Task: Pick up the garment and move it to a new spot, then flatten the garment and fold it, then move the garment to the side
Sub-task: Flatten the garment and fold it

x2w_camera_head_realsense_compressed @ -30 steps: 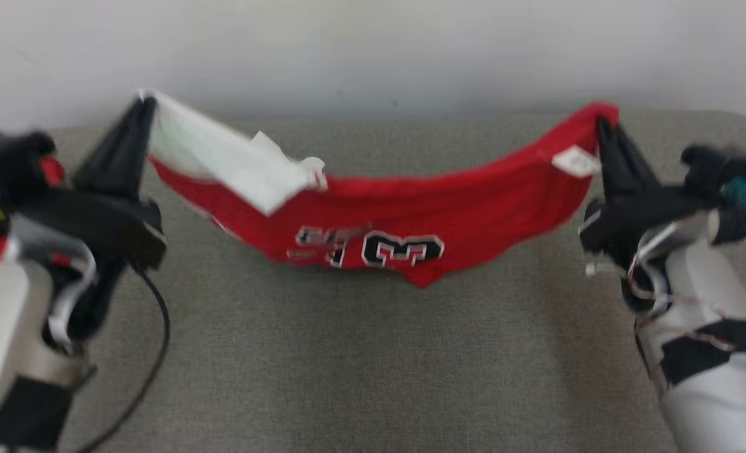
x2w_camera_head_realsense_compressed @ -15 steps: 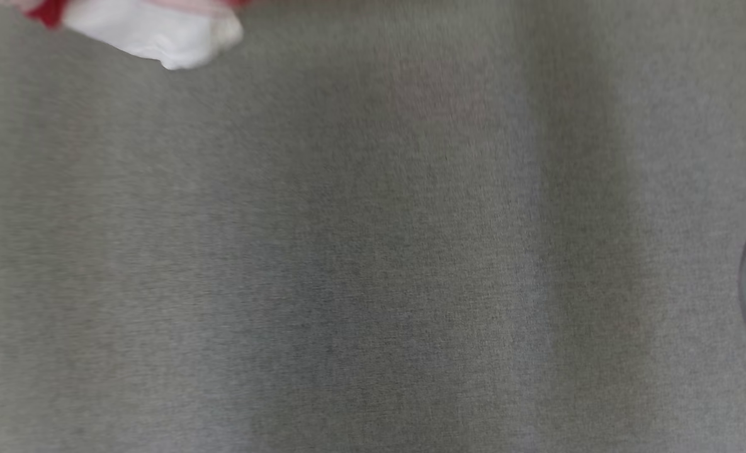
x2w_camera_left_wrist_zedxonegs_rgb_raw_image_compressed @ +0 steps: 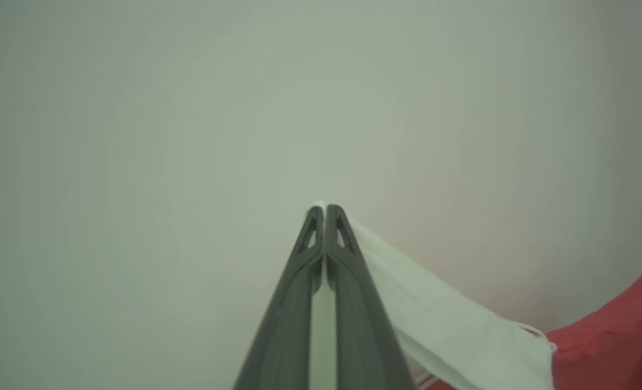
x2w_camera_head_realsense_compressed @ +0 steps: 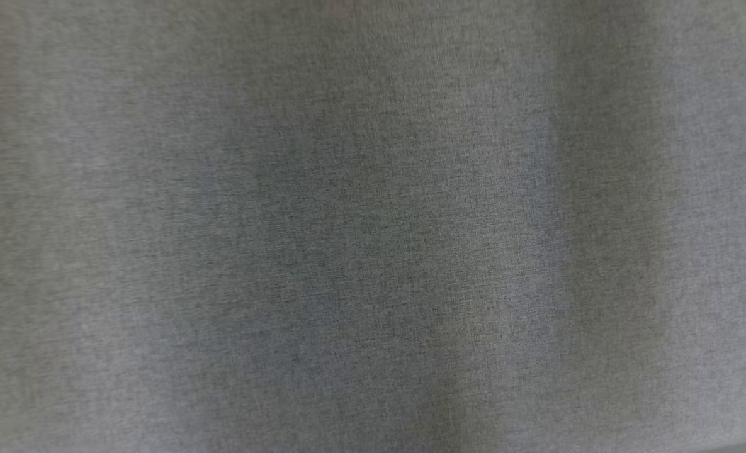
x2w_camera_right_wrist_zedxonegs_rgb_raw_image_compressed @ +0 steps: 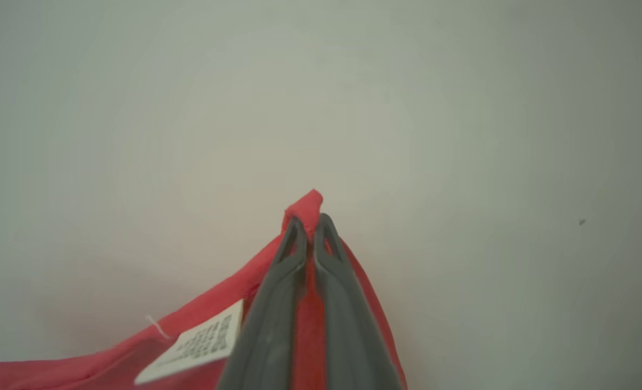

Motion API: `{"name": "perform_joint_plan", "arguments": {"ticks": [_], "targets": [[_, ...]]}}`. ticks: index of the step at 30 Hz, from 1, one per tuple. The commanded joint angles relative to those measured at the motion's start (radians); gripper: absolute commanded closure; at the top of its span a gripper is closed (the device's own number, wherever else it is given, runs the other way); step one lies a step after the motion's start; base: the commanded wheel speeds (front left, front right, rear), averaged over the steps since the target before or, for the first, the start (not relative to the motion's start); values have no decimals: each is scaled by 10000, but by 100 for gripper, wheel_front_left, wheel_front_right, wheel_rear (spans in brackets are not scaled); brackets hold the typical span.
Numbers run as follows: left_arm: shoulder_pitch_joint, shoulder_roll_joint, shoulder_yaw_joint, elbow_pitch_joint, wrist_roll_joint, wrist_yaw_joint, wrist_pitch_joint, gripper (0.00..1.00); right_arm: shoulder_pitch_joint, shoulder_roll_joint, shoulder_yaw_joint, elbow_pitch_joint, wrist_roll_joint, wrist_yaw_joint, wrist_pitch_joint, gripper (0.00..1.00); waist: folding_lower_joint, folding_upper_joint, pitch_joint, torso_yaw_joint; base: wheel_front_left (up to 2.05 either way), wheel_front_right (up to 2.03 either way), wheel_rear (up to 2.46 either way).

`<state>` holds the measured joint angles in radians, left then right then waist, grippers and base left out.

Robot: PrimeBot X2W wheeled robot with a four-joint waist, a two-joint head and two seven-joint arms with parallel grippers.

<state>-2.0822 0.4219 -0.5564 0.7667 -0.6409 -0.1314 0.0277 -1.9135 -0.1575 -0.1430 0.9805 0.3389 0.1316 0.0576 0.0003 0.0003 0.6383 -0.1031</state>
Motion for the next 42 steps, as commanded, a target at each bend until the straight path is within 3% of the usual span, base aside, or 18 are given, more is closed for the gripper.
{"name": "perform_joint_plan", "arguments": {"ticks": [1,8,15,17,20,24,25,27,31,34,37,42], "targets": [[-146,74,-160,146,-215,23,-266,100,-107,-43,16,154,-70,-21,-154,100,-3,-3,242,-129,0,0,0],[1529,270,-1010,11,-1293,21,-1174,100,1309,-206,534,365,541,-21,-846,100,-3,-3,-388,-29,0,0,0],[5071,649,-535,-1204,-2375,175,-2546,100,4900,-663,1668,-762,2055,-22,-1257,100,-3,-3,-1663,46,0,0,0],[6321,812,-312,-1942,-2622,545,-2723,100,6051,-834,1923,-1308,2489,-22,-1301,100,-3,-3,-2015,59,0,0,0],[8992,1216,-166,-3959,-2819,1440,-2846,100,8287,-1067,2258,-2584,3249,-22,-1309,100,-3,-3,-2638,145,0,0,0],[11993,1592,79,-6307,-3138,2548,-2905,100,10594,-1234,2365,-3950,3618,-22,-1320,100,-3,-3,-3264,250,0,0,0],[11993,1592,79,-6307,-3138,2548,-2905,100,10594,-1234,2365,-3950,3618,-22,-1320,100,-3,-3,-3264,250,0,0,0],[13585,1697,165,-7338,-3261,3100,-2917,100,11637,-1196,2220,-4542,3746,-22,-1281,100,-3,-3,-3519,264,0,0,0],[16436,1343,1117,-9015,-3439,3931,-2936,100,13622,-1019,1706,-5469,3819,-22,-1104,100,-3,-3,-4008,364,0,0,0],[18340,833,1604,-9781,-3231,4161,-2931,100,14943,-814,1122,-5943,3851,-22,-950,100,-3,-3,-4417,497,0,0,0],[20007,247,2073,-10019,-3124,4224,-2933,100,16084,-532,586,-6245,3733,-22,-780,100,-3,-3,-4756,567,0,0,0],[22058,-671,2436,-9862,-2982,3777,-2935,100,17722,-26,-184,-6643,3548,-22,-501,100,-3,-3,-5349,821,0,0,0]]}}
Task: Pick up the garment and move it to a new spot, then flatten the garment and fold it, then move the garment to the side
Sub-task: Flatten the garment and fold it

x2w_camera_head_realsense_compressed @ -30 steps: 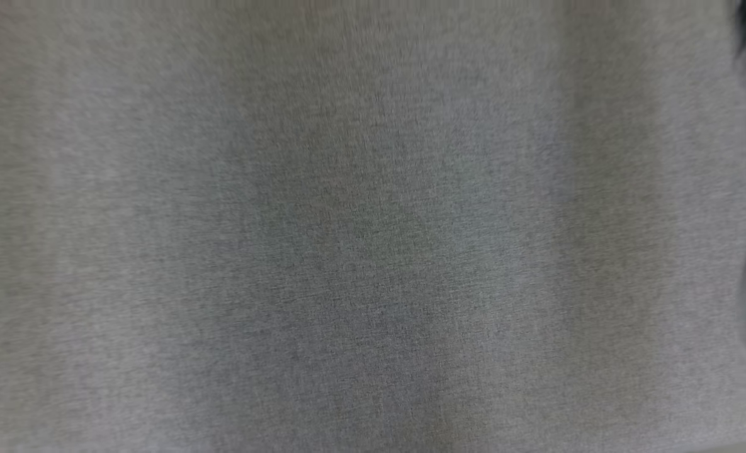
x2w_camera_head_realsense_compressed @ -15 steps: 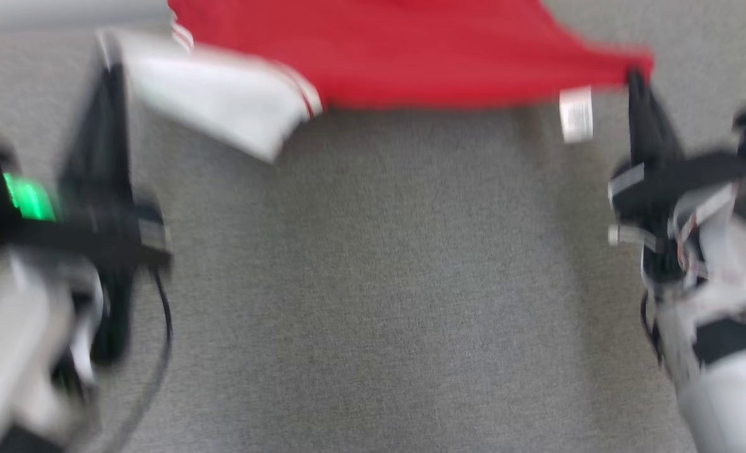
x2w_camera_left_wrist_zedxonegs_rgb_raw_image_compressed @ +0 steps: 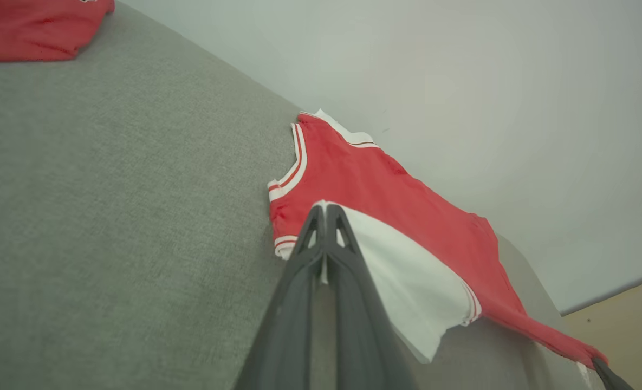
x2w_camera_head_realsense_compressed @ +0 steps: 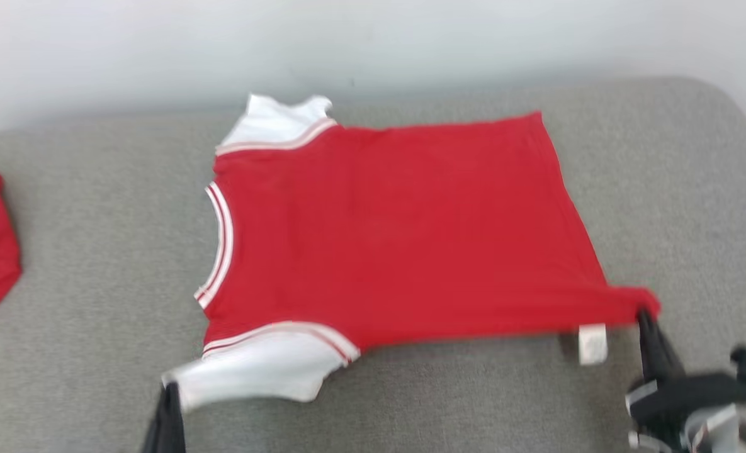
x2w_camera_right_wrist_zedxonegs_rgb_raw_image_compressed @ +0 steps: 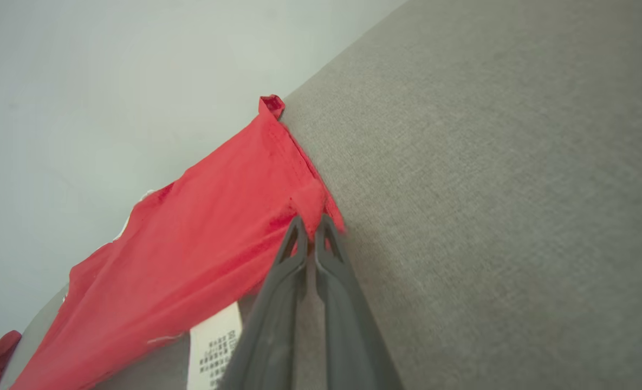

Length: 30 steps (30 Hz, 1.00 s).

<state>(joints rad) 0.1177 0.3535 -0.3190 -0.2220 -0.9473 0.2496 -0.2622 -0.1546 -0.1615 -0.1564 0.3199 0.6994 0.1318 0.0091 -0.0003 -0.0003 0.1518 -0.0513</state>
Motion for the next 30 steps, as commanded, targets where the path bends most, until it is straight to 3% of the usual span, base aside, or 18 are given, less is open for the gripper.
{"name": "perform_joint_plan", "arguments": {"ticks": [1,5,16,30], "targets": [[309,-73,63,70,182,-99,-36,100,435,123,-179,-125,-91,-24,56,100,3,3,-604,374,0,0,0],[1051,-418,7,261,364,-333,-35,100,1454,461,-531,-591,-341,-24,351,100,3,3,-1019,590,0,0,0],[1724,-438,-627,1242,379,-798,81,100,3012,1021,-952,-1497,-996,-24,1166,100,3,3,-1461,585,0,0,0],[-1044,119,-806,2035,1025,-1661,769,100,1526,1122,-972,-956,-698,-24,1780,100,3,3,-857,134,0,0,0]]}}
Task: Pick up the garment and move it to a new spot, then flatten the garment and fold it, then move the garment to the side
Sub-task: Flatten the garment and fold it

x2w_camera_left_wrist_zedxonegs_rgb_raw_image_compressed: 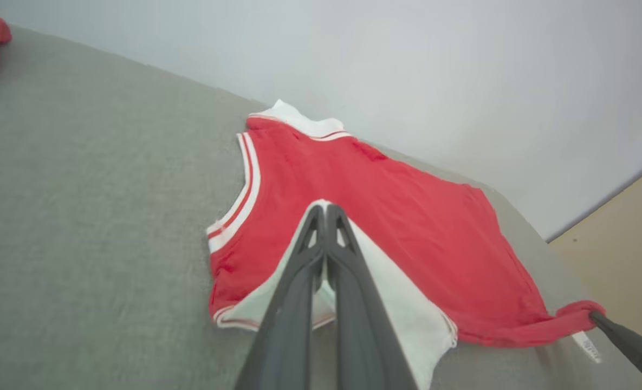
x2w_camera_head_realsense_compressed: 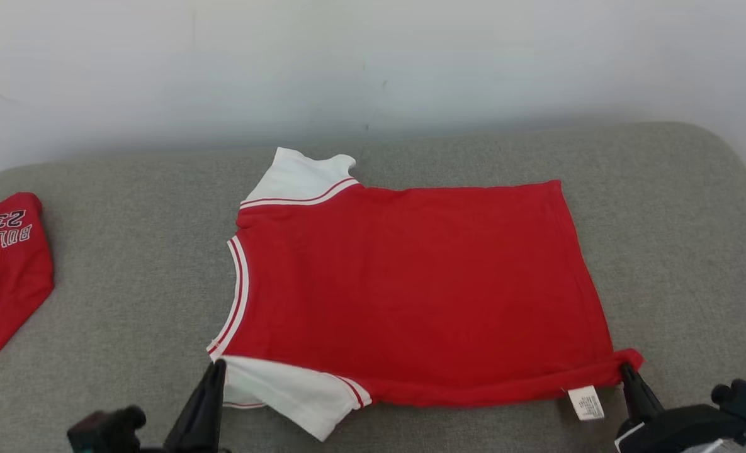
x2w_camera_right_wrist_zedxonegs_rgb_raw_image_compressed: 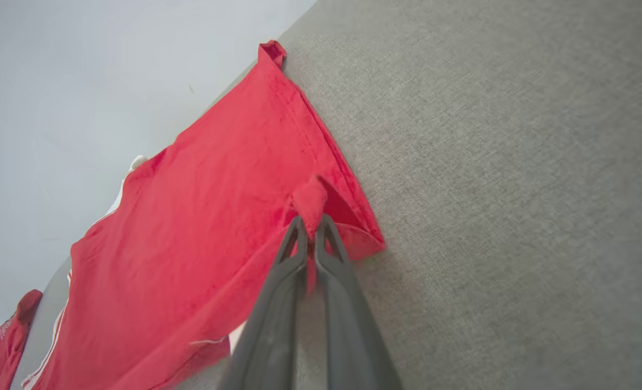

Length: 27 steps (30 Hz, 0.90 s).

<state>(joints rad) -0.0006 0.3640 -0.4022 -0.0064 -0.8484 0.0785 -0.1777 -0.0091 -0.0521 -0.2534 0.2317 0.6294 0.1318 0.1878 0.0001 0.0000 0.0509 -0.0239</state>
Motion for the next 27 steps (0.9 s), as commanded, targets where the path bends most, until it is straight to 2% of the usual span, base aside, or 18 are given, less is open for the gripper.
{"name": "perform_joint_plan", "arguments": {"ticks": [1,7,14,21,22,23,24,25,26,27], "targets": [[-216,69,3,68,118,-48,26,100,-177,23,38,57,-48,-24,35,100,-1,0,231,-185,0,0,0],[-2451,270,-139,1568,326,-630,749,100,-1650,-42,260,967,-498,-24,175,100,-1,0,700,-380,0,0,0],[-4798,228,-319,3810,444,-1330,1259,100,-3406,-335,457,2141,-945,-24,49,100,-1,0,1244,-513,0,0,0],[-6356,21,-719,5780,718,-1759,1389,100,-4758,-527,943,3351,-1314,-24,-352,100,-1,0,1673,-639,0,0,0],[-6469,-9,-751,6039,725,-1817,1317,100,-4860,-543,1024,3479,-1323,-24,-477,92,-1,0,1682,-651,0,0,0],[-6583,-5,-813,6241,845,-1825,1179,100,-4945,-558,1107,3571,-1318,-24,-659,59,-1,0,1674,-661,0,0,0],[-6665,-31,-844,6404,913,-1846,984,100,-4984,-566,1180,3652,-1266,-24,-831,0,-1,0,1640,-668,0,0,0],[-6697,-86,-884,6604,960,-1877,799,35,-4991,-607,1270,3724,-1246,-24,-1049,0,-1,0,1583,-666,0,0,0],[-6686,-154,-972,6756,989,-1910,658,0,-4965,-652,1375,3790,-1229,-24,-1235,0,-1,0,1504,-654,0,0,0],[-6673,-190,-1026,6839,1050,-1923,457,0,-4886,-703,1492,3831,-1184,-24,-1394,0,-1,0,1421,-649,0,0,0]]}}
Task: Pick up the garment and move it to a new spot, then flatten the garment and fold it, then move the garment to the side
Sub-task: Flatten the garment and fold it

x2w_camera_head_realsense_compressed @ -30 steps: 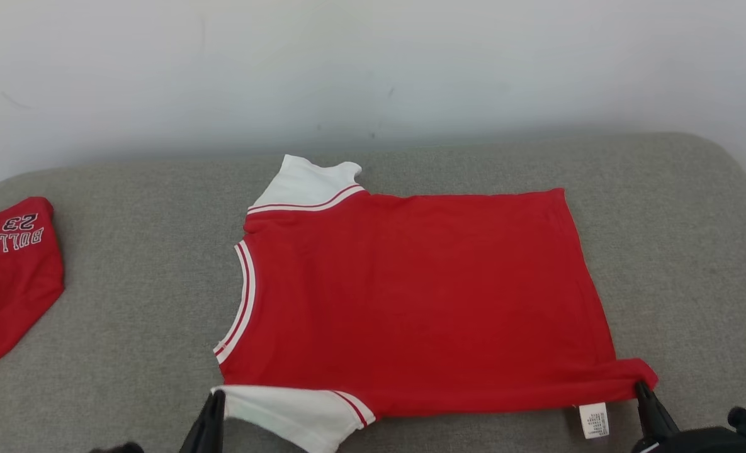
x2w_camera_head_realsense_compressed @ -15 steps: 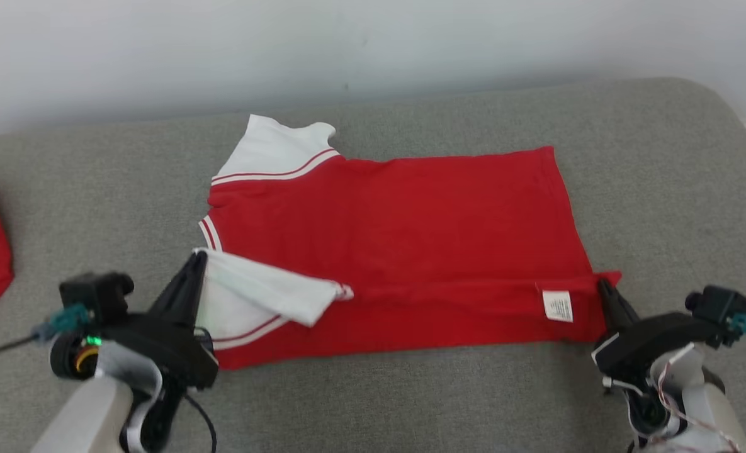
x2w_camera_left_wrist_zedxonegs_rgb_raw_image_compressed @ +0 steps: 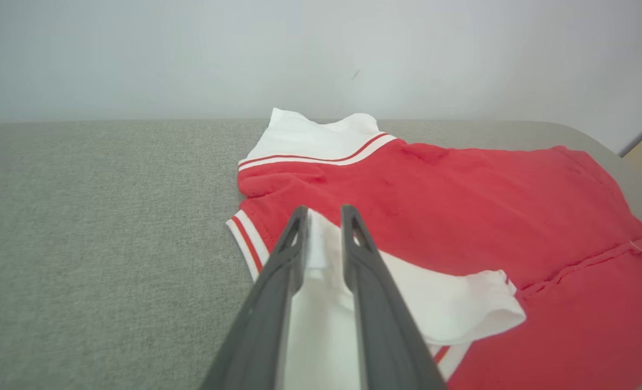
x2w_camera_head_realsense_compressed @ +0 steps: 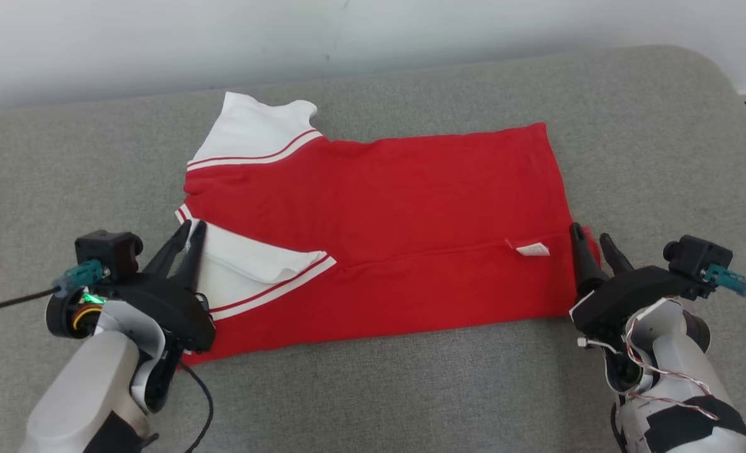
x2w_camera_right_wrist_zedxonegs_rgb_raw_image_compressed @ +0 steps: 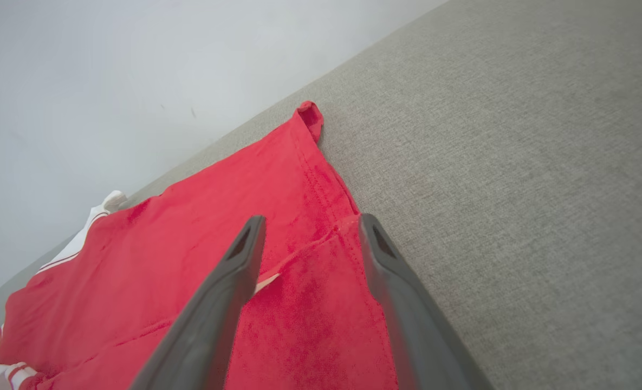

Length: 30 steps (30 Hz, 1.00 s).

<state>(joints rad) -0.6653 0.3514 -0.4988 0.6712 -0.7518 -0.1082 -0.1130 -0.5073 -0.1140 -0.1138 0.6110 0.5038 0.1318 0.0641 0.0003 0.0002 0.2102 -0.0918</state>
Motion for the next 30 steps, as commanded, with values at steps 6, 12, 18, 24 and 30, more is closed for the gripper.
{"name": "perform_joint_plan", "arguments": {"ticks": [6,12,18,24,30], "targets": [[700,-278,-69,93,227,54,-1151,0,1054,-484,787,-324,348,-24,-944,0,-3,-2,-711,202,0,0,0],[2078,-290,-39,-664,248,499,-1389,0,2282,-960,1149,-978,158,-24,-1309,0,-3,-2,-889,373,0,0,0],[3040,-277,-125,-1063,160,796,-1299,0,2608,-1120,971,-1111,-441,-22,-1475,0,-3,-2,-622,490,0,0,0],[3068,-145,-140,-867,414,1194,-1322,0,2311,-972,979,-803,-1139,-24,-1489,0,-3,-2,-455,478,0,0,0],[3013,-236,-201,-595,252,1132,-1142,0,1932,-903,898,-18,-1453,-24,-1493,0,-3,-2,-335,518,0,0,0]]}}
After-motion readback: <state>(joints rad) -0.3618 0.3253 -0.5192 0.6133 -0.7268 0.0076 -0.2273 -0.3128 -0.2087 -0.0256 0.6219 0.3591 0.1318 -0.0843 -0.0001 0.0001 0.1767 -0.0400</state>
